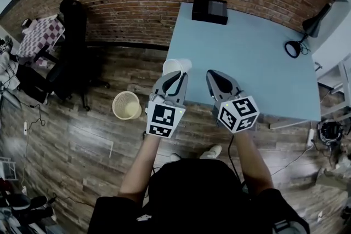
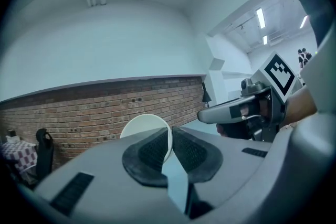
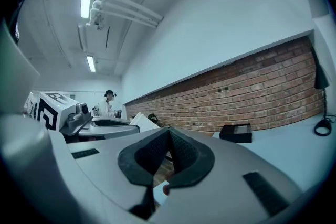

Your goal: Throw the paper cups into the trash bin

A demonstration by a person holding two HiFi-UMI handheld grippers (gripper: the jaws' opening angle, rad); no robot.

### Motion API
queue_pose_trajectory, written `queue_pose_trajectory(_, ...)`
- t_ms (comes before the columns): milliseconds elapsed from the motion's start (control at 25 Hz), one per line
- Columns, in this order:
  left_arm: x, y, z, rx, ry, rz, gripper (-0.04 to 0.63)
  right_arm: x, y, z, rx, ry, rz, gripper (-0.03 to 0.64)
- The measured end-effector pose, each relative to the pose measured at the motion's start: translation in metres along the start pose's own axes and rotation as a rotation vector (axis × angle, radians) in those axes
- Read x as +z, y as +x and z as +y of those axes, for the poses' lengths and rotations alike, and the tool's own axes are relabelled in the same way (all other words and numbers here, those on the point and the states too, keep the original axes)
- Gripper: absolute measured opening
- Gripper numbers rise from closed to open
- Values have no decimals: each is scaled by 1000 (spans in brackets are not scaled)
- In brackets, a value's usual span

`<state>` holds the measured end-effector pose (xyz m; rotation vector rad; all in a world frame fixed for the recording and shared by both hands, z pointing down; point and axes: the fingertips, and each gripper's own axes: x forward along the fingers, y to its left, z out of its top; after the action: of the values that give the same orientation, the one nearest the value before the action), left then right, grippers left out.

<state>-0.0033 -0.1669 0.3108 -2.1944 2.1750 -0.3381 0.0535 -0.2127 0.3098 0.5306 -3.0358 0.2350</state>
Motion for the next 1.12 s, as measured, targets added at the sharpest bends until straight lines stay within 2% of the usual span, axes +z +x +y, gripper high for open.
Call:
queue_pose_trajectory(520, -33, -83, 83, 108, -23, 12, 32, -12, 59, 99, 96, -20, 17, -5)
queue_pose_trajectory(1120, -66, -157, 151, 294, -90, 53, 32, -30, 109, 185, 271, -24, 61, -5)
